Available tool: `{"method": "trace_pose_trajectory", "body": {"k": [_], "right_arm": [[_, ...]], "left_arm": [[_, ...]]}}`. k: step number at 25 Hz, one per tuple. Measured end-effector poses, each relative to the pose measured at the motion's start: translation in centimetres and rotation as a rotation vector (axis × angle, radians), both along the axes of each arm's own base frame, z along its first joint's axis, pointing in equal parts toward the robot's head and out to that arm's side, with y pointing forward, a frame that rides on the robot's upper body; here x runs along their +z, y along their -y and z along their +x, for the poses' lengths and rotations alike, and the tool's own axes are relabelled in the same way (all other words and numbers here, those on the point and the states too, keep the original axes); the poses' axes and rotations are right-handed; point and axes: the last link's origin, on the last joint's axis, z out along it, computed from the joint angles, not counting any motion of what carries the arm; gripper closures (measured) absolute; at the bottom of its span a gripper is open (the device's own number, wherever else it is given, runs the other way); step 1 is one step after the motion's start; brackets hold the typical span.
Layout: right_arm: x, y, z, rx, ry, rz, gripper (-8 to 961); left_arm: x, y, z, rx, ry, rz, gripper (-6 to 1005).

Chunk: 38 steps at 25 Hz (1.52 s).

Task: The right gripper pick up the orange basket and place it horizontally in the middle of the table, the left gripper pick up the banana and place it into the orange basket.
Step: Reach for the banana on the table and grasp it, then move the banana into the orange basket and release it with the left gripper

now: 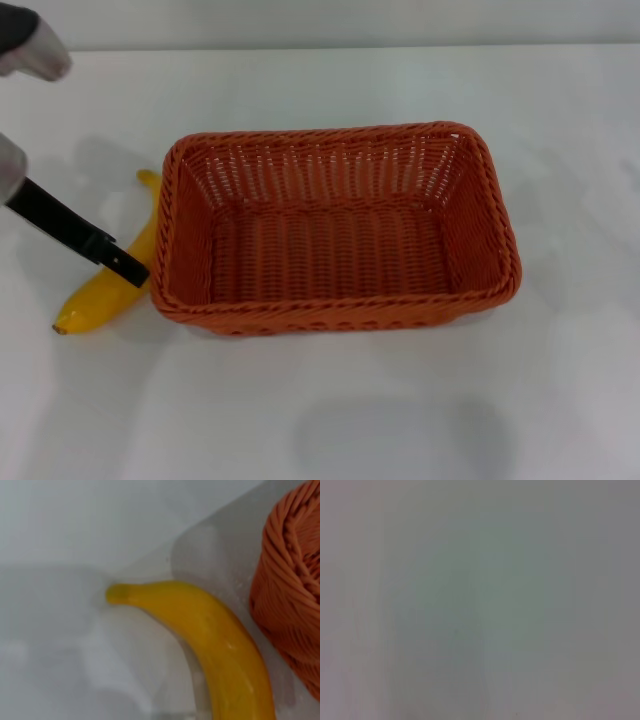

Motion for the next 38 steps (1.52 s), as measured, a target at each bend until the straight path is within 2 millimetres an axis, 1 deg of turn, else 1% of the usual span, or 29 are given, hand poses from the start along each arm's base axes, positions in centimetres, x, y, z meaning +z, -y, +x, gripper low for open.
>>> {"method": "trace_pose_trajectory", "body": {"k": [2,5,12,17,18,20,23,26,28,30,32,34,38], "right_arm": [[-0.1,0.0,0.1,-0.003,-0.005,-0.003,94],[-0.2,0.0,0.2,-0.007,-0.008,-0.004,94],[-0.3,0.0,0.2,-0.012,-0.012,-0.004,94],[-0.3,-0.2,0.2,-0.011,-0.014,-0.004,94],[-0.3,-0.2,0.2,-0.01,-0.014,-0.004,94],[-0.3,-0.2,0.1,-0.01,-0.015,-0.004,94],[-0.3,-0.1,0.2,-0.01,-0.018,-0.005,94],[-0.4,-0.1,0.1,-0.009,-0.021,-0.01,94],[-0.4,-0.1,0.1,-0.008,-0.022,-0.01,94],[-0.4,-0.2,0.0,-0.005,-0.021,-0.01,94],[-0.4,-0.4,-0.1,-0.002,-0.018,-0.007,94],[-0.3,-0.5,-0.2,0.001,-0.015,-0.005,94],[-0.3,-0.6,-0.3,0.005,-0.014,-0.003,93]], "left_arm": [[-0.7,-0.1,0.0,-0.008,-0.01,-0.005,220],[-1.2,-0.3,0.1,-0.022,-0.024,0.005,221],[-0.9,-1.0,0.0,-0.003,-0.027,0.065,223],[-0.6,-1.3,-0.4,0.016,-0.04,0.1,399],[-0.4,-1.3,-0.5,0.019,-0.041,0.111,434],[0.1,-1.5,-0.7,0.025,-0.037,0.139,460],[1.6,-1.7,-1.4,0.048,-0.019,0.202,500],[4.3,-1.3,-2.3,0.073,0.012,0.273,496],[5.9,-1.0,-2.2,0.065,0.067,0.295,493],[7.3,-0.7,-1.2,0.03,0.18,0.284,490],[8.2,-0.6,0.4,-0.028,0.294,0.244,487],[8.6,-0.3,2.8,-0.109,0.414,0.18,484],[9.4,-0.2,6.7,-0.222,0.556,0.094,478]]}}
